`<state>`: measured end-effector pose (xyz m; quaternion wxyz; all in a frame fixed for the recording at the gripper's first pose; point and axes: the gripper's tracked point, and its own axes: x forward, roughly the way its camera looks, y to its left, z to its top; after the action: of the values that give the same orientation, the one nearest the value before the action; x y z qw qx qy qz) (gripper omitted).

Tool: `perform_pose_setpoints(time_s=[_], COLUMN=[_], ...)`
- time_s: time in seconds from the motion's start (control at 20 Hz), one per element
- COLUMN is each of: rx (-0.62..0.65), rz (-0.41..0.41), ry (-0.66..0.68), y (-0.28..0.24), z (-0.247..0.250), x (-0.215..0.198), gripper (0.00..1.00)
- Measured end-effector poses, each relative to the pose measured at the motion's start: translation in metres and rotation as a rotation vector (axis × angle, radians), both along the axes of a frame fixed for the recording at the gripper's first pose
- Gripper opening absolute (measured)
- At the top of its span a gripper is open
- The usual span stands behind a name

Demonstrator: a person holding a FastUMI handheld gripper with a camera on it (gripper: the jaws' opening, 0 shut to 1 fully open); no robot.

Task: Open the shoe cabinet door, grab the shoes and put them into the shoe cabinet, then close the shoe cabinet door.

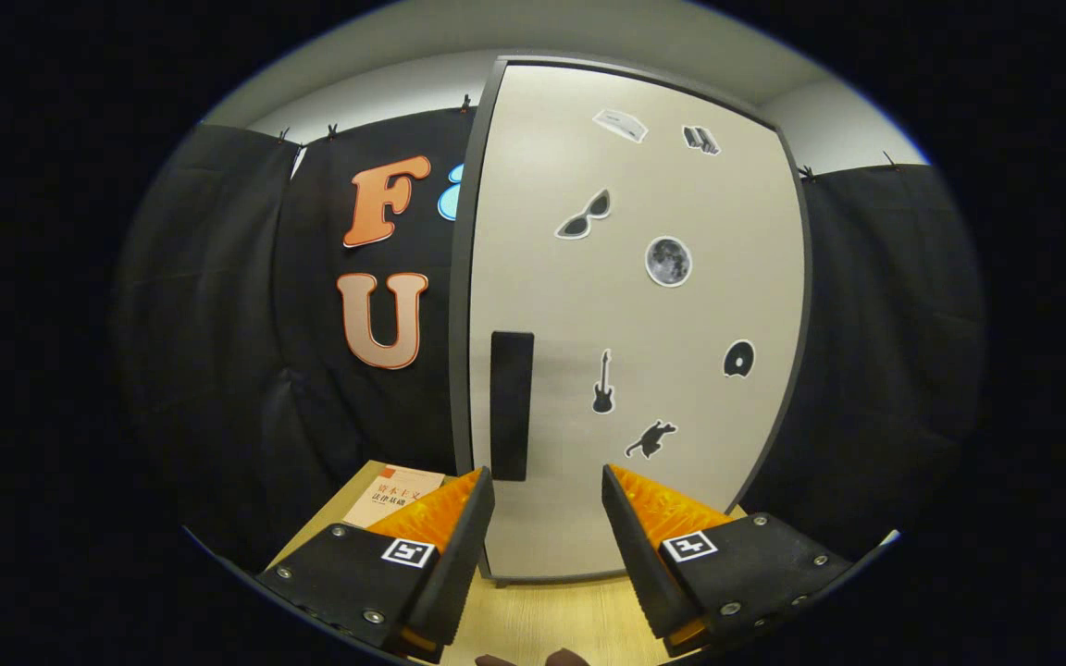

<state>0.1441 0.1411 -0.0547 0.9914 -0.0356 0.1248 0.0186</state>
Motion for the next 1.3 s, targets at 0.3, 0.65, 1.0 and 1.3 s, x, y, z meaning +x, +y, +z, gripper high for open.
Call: perform_pose_setpoints(time_s=[0.3,0.65,1.0,1.3], rx=[0.004,0.044,0.088,0.119], rz=[-0.03,-0.063,-0.064,-0.055], ry=[-0.033,-0.074,-0.11,-0.158], y=[-0.044,-0.122,-0.193,-0.218], z=[0.022,0.047,0.056,0.07], x=[-0.061,-0.139,-0.192,-0.216], gripper=[0.75,0.75,0.74,0.74])
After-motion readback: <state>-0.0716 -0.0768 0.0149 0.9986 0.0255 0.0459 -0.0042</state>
